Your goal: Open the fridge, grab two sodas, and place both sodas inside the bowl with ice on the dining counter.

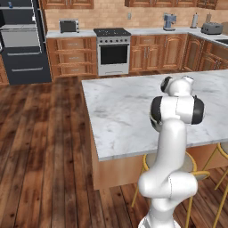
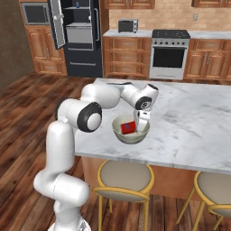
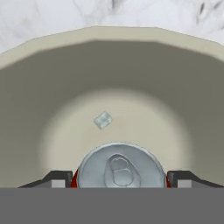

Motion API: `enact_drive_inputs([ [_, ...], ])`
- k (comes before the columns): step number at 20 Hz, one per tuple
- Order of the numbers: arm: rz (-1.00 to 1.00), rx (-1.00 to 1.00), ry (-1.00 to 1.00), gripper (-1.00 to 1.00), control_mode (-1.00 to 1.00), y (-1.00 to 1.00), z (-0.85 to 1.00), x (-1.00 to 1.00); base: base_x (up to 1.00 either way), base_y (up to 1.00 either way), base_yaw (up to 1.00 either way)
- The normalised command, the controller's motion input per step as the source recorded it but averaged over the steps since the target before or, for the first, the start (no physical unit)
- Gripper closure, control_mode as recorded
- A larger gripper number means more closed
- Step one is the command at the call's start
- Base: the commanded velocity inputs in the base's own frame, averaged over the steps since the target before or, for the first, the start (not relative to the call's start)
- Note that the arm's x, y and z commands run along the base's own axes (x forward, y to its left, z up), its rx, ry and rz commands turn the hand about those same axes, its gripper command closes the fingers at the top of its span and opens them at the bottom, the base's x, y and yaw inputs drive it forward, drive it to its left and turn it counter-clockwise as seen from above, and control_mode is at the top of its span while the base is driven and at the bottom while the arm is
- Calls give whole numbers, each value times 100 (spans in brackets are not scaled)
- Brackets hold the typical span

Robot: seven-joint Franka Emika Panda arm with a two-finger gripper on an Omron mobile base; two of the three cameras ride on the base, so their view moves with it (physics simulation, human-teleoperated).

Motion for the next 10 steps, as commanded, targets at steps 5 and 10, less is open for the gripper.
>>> enact_drive_inputs([
  [5, -2, 0, 2, -100, -100, -1, -18, 7, 0, 0, 0],
  [10, -3, 0, 0, -100, -100, -3, 0, 0, 0, 0, 0],
])
